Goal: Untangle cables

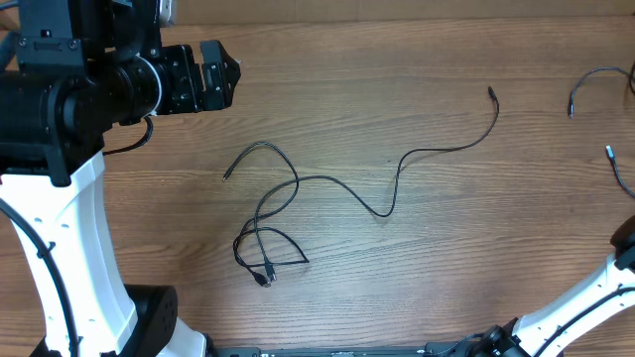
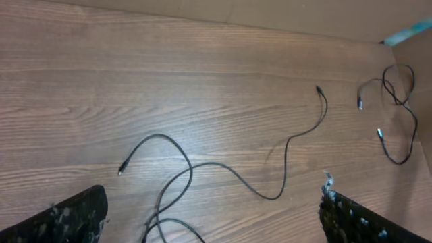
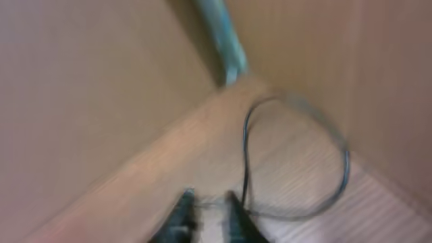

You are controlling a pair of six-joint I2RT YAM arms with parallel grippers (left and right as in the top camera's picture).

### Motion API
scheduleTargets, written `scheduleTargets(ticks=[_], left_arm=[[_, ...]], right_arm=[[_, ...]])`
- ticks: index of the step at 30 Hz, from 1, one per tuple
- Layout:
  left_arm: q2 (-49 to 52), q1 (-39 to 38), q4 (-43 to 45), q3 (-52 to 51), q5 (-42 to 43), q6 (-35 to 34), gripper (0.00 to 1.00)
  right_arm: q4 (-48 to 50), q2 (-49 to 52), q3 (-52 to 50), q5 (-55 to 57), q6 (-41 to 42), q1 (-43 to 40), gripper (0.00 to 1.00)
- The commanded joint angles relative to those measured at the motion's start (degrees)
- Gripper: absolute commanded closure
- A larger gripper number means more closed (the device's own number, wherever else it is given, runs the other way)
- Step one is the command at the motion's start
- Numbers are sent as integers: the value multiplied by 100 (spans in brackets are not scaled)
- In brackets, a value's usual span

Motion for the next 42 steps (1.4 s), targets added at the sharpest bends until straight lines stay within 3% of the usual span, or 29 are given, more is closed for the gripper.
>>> scheduleTargets(ticks=[1, 4, 5, 6, 13, 17, 28, 35, 36, 38, 42], left_arm=[[20, -37, -9, 9, 44, -72, 0], [20, -37, -11, 9, 44, 81, 0], [20, -37, -11, 7, 44, 98, 0], [20, -37, -11, 4, 44, 107, 0], [20, -48, -11, 2, 44, 186, 0], [20, -66, -11, 2, 48, 181, 0], [20, -345, -11, 2, 48, 155, 0], [20, -387, -11, 2, 46, 81, 0], [22, -387, -11, 2, 46, 31, 0], [31, -393, -11, 2, 52, -24, 0], [31, -476, -11, 2, 48, -37, 0]], right_arm=[[-592, -186, 96, -396, 767, 7, 67], [-2015, -186, 96, 581, 3515, -48, 15], [-2398, -186, 96, 909, 4227, -68, 4], [-2616, -186, 90, 1174, 4715, -76, 1], [-2671, -186, -11, 3327, 6817, -63, 1], [-2188, -136, -127, 3523, 6826, -63, 17], [-1655, 793, -236, 2758, 7130, -28, 15], [-1650, 1373, -236, 2855, 7071, 269, 13], [-1661, 1443, -236, 2837, 7029, 308, 21], [-1674, 1537, -236, 2717, 6896, 396, 96], [-1480, 1471, -149, 2146, 6583, 549, 96]])
